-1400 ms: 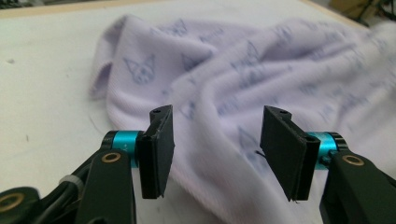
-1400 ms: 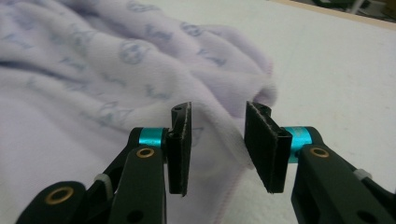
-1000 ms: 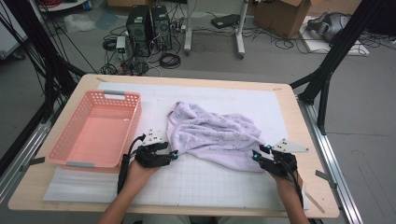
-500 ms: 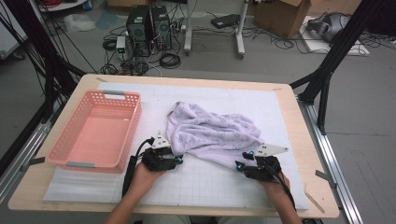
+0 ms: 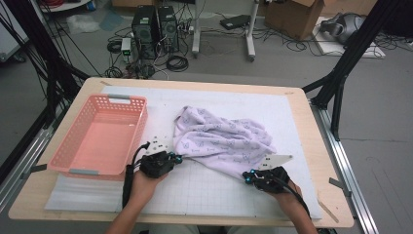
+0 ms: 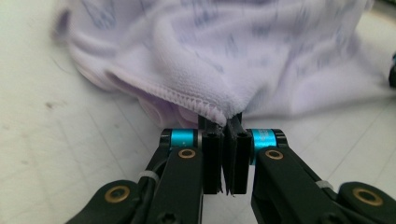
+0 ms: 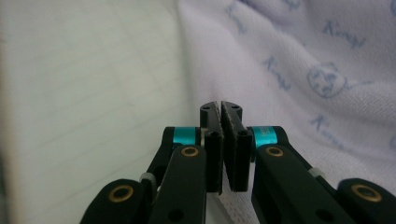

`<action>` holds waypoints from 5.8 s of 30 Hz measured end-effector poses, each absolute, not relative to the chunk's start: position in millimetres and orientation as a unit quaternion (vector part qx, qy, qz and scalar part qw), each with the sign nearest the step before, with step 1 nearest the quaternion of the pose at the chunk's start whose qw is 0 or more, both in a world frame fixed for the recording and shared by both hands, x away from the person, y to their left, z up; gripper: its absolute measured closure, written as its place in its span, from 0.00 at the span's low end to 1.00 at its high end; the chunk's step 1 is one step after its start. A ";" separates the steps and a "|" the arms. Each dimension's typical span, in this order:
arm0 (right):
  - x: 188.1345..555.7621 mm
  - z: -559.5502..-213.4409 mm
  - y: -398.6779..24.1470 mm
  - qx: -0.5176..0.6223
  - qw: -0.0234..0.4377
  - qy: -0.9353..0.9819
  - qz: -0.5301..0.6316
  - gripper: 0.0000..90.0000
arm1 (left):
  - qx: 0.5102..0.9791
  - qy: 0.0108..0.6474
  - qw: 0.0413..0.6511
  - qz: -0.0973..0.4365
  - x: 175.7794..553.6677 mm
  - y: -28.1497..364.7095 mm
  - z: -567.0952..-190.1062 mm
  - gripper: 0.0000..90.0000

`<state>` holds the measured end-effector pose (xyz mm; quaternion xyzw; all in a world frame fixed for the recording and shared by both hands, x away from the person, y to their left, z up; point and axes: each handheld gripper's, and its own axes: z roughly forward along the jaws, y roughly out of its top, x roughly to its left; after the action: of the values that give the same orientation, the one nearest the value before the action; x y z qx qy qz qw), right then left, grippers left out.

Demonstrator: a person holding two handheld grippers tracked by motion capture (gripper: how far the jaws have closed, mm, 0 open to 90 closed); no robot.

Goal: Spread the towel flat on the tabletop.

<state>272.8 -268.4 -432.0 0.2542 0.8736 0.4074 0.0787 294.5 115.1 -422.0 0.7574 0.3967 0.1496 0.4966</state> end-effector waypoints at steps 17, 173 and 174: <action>309.1 -428.4 -298.5 0.371 0.158 0.805 0.435 0.97 | 0.719 0.471 0.480 0.172 370.6 95.8 -422.5 0.96; 120.5 -439.7 -345.4 0.426 0.168 0.813 0.359 0.93 | 0.777 0.432 0.451 0.080 139.1 147.1 -451.7 0.87; 119.4 -440.0 -345.7 0.426 0.171 0.813 0.359 0.89 | 0.773 0.436 0.452 0.086 141.7 148.3 -450.6 0.78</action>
<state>119.4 -345.7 -440.0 0.4261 0.8126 0.3592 0.1707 141.7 148.3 -450.6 0.7733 0.4360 0.0855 0.4523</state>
